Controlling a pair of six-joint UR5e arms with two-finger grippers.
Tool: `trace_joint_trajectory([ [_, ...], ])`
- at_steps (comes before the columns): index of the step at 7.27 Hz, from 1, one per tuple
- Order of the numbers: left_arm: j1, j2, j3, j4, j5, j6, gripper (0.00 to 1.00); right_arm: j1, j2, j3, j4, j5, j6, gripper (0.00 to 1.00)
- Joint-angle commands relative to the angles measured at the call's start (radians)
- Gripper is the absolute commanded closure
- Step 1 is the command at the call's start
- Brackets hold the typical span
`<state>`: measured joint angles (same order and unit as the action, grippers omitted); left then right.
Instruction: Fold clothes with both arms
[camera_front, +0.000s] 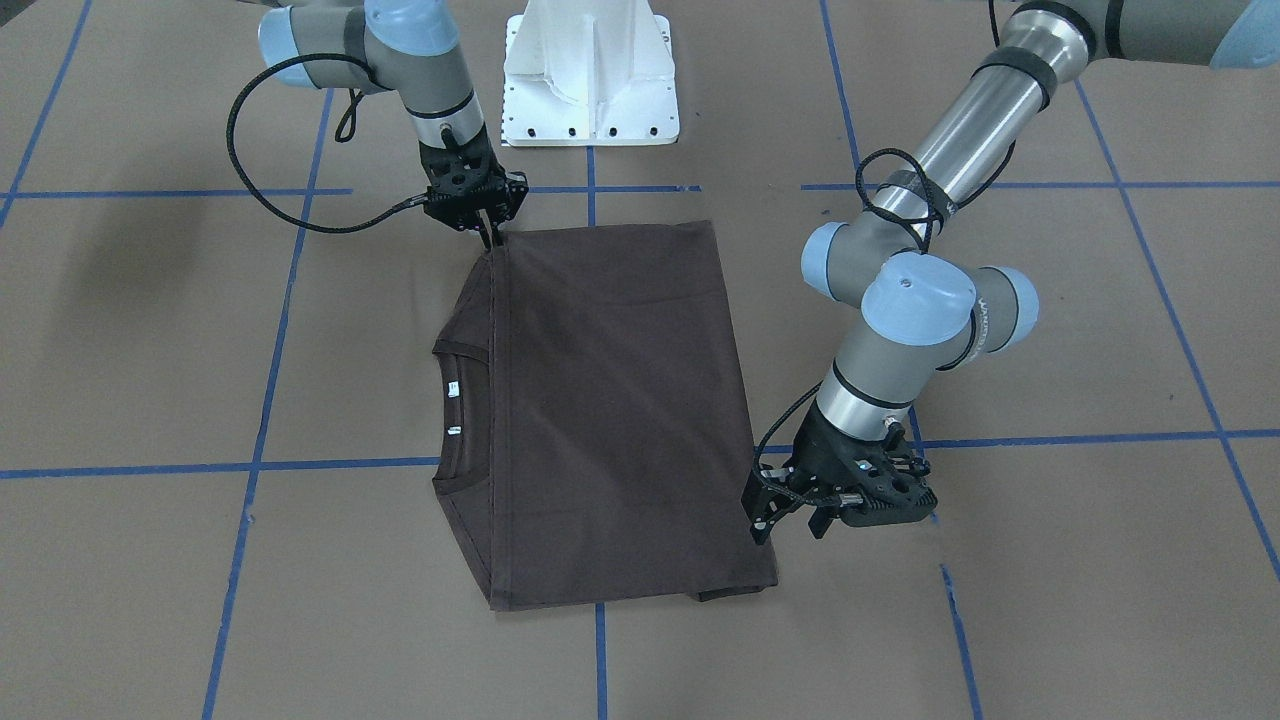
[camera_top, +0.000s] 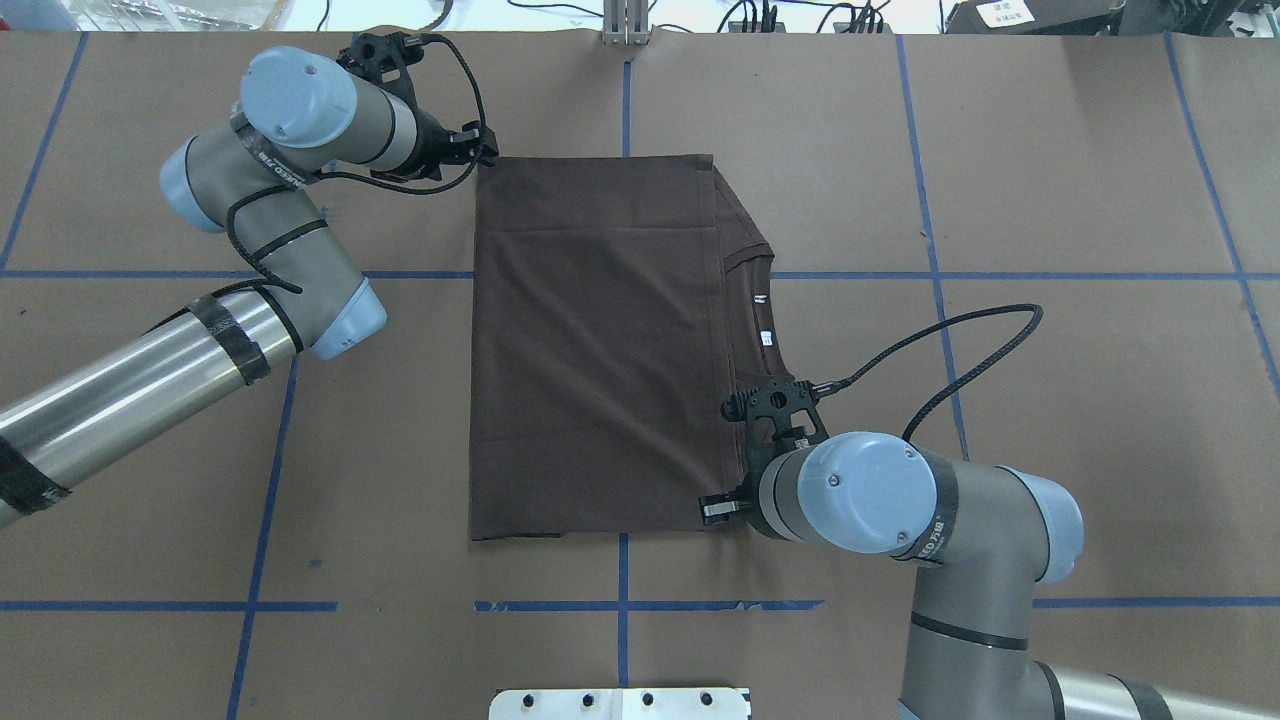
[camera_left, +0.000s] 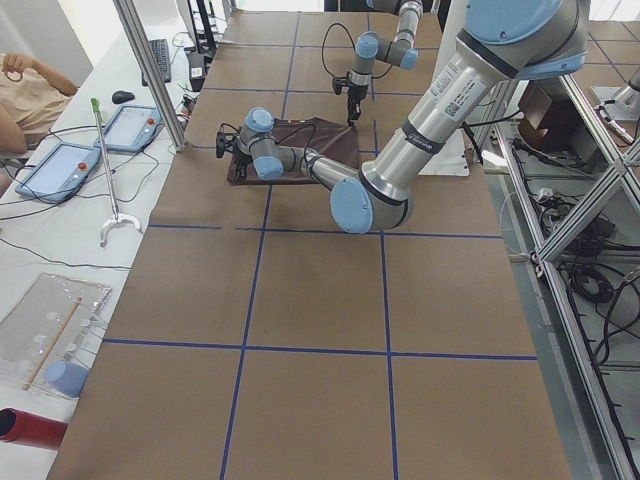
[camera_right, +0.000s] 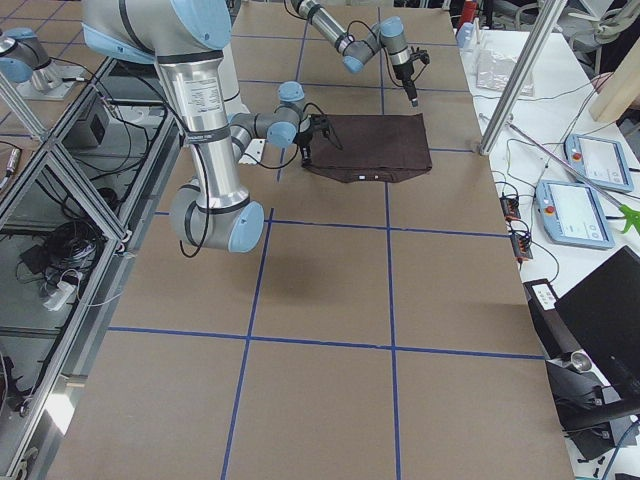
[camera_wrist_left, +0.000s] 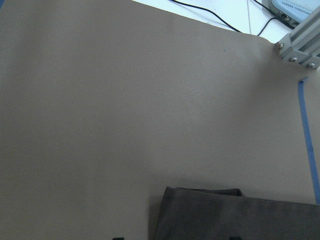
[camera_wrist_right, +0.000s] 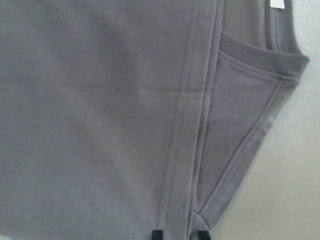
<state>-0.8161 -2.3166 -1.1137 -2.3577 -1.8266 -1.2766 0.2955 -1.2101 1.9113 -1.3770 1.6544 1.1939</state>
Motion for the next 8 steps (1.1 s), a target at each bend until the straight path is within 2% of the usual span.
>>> trace_joint_trajectory([
  [1, 0.000, 0.000, 0.000, 0.000, 0.001, -0.001, 0.24, -0.001, -0.002, 0.018, -0.002, -0.004, 0.010, 0.00],
  [3, -0.003, 0.006, -0.029, -0.015, -0.002, -0.001, 0.24, -0.006, 0.015, 0.012, 0.001, -0.073, 0.389, 0.00],
  [4, -0.005, 0.014, -0.061, -0.021, -0.003, -0.003, 0.24, -0.006, 0.014, -0.001, 0.001, -0.076, 0.559, 0.00],
  [5, -0.006, 0.014, -0.063, -0.021, -0.002, -0.003, 0.24, -0.013, 0.015, -0.006, -0.005, -0.079, 0.696, 0.10],
  [6, -0.006, 0.014, -0.063, -0.021, -0.002, -0.003, 0.24, -0.025, 0.024, -0.035, -0.002, -0.080, 0.734, 0.17],
  [7, -0.005, 0.014, -0.063, -0.021, -0.002, -0.003, 0.24, -0.024, 0.049, -0.070, -0.005, -0.079, 0.737, 0.17],
  [8, -0.005, 0.016, -0.063, -0.023, -0.002, -0.007, 0.24, -0.024, 0.044, -0.063, -0.010, -0.077, 0.739, 0.19],
])
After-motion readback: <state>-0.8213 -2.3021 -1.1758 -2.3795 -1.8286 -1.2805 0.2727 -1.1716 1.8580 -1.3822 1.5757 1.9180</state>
